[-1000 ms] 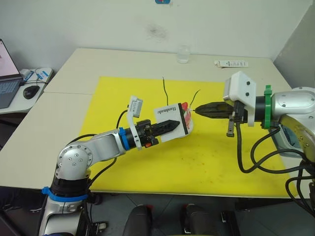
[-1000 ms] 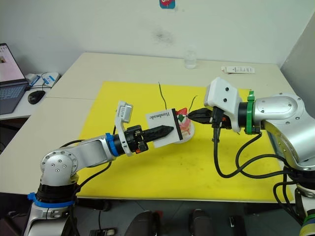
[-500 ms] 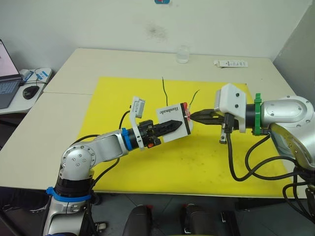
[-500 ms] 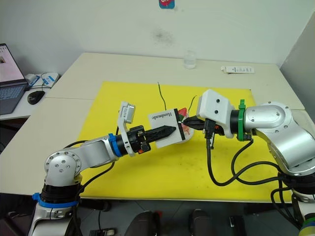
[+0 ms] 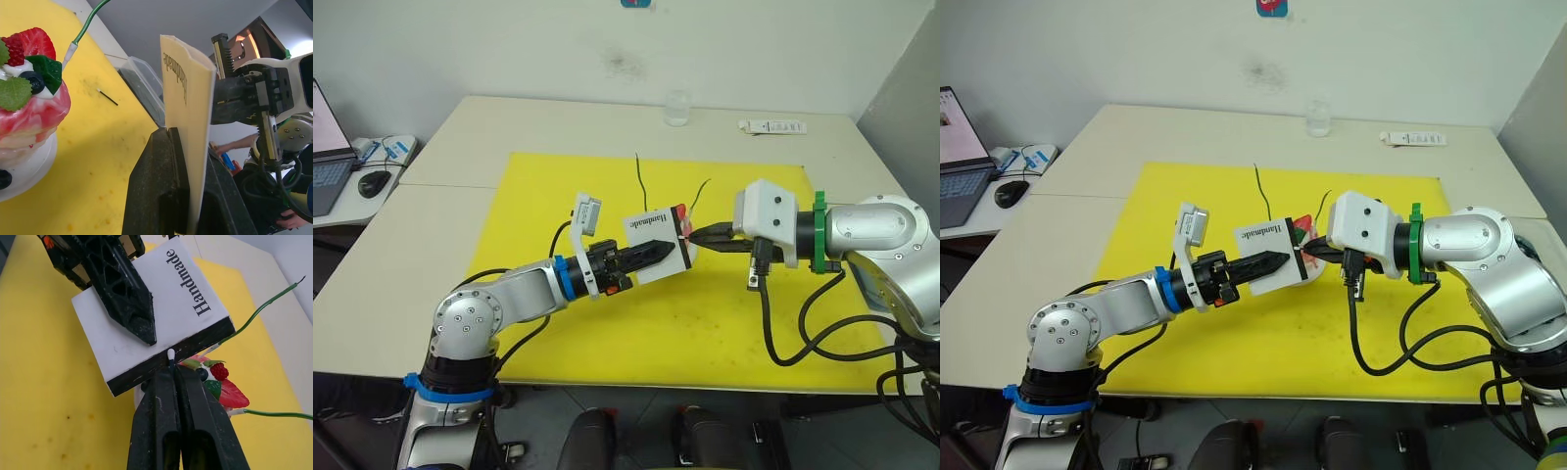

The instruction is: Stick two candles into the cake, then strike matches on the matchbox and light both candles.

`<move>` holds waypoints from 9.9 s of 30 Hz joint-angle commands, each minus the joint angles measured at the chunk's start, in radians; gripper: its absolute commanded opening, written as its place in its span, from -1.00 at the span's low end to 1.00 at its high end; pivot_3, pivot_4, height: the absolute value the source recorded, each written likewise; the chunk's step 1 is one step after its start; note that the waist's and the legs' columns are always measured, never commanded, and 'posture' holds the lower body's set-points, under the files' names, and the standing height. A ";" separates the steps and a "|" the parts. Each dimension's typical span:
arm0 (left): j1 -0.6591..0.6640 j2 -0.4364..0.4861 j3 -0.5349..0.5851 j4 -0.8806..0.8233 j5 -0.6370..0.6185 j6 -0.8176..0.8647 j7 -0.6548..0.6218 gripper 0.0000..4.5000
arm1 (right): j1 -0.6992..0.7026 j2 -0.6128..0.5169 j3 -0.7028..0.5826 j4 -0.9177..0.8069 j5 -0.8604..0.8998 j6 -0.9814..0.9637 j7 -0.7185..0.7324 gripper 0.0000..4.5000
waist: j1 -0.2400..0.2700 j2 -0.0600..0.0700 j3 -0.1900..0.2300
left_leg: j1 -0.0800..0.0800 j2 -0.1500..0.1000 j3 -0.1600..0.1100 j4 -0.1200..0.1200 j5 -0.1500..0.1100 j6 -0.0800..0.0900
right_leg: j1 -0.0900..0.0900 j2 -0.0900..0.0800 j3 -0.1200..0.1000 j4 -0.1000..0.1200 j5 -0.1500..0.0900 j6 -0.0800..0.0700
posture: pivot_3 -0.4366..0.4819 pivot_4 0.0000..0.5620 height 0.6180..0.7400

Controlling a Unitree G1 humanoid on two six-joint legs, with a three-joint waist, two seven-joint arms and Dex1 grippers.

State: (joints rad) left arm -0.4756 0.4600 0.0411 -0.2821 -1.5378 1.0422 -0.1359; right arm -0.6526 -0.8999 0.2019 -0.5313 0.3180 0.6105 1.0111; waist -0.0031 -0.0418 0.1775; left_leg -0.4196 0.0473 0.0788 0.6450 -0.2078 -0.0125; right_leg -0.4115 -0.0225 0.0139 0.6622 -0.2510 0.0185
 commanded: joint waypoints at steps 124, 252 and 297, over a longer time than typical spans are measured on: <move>0.261 0.276 0.026 -0.182 -0.153 -0.054 -0.140 -1.00 | 0.019 0.307 -0.210 -0.062 0.105 0.206 -0.188 -0.99 | 0.001 -0.001 0.000 | -0.007 0.001 0.002 -0.002 -0.001 0.000 | -0.009 0.000 0.000 0.001 0.000 -0.005 | -0.05 -0.47 1.00; 0.080 0.069 -0.027 -0.030 0.011 -0.006 -0.028 -1.00 | 0.185 0.130 -0.064 -0.133 0.044 0.062 -0.210 -0.99 | 0.001 0.002 -0.001 | 0.000 0.000 0.002 0.000 -0.001 0.001 | 0.000 0.000 0.002 -0.003 -0.001 -0.002 | -0.05 -0.47 1.00; -0.263 0.011 0.177 0.155 -0.376 -0.166 0.111 -1.00 | 0.238 -0.155 0.034 -0.121 -0.117 -0.152 0.141 -0.99 | 0.015 0.000 0.001 | -0.004 0.000 -0.004 0.003 0.000 0.001 | -0.001 0.000 -0.003 -0.002 -0.001 -0.003 | -0.05 -0.47 1.00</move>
State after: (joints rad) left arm -0.7358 0.4645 0.1810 -0.1251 -1.8356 0.8998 -0.0474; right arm -0.4134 -1.0274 0.2967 -0.6218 0.1834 0.4859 1.1214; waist 0.0119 -0.0415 0.1781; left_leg -0.4238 0.0464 0.0756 0.6471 -0.2082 -0.0111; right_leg -0.4119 -0.0228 0.0107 0.6593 -0.2518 0.0166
